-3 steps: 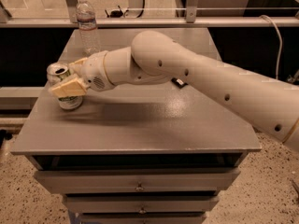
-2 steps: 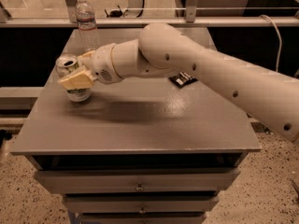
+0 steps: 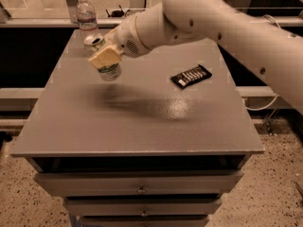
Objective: Knock 7up can over
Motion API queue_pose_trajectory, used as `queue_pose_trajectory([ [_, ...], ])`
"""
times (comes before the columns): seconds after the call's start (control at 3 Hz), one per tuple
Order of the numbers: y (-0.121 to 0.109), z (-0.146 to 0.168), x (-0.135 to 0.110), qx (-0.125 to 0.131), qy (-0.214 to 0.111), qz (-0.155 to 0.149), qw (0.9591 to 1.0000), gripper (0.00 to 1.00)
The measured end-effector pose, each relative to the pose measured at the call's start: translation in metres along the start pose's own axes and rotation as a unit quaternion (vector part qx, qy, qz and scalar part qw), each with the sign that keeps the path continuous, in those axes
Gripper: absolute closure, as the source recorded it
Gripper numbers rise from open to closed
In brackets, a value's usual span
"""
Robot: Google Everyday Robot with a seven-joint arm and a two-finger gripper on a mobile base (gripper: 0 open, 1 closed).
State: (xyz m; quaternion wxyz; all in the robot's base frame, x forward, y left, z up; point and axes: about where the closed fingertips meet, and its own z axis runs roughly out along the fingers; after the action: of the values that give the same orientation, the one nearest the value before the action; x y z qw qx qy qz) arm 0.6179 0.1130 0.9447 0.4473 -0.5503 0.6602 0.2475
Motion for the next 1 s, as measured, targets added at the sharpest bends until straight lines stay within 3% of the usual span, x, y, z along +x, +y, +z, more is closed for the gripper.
queue_pose_trajectory([
  [0.33,-0.031,-0.036,0.015,0.006,0.114,-0.039,0.9927,1.00],
  [0.67,-0.031,-0.042,0.030,-0.023,0.194,-0.070,0.9782,1.00],
  [1.0,-0.025,-0.036,0.048,-0.058,0.253,-0.086,0.9618,0.92],
])
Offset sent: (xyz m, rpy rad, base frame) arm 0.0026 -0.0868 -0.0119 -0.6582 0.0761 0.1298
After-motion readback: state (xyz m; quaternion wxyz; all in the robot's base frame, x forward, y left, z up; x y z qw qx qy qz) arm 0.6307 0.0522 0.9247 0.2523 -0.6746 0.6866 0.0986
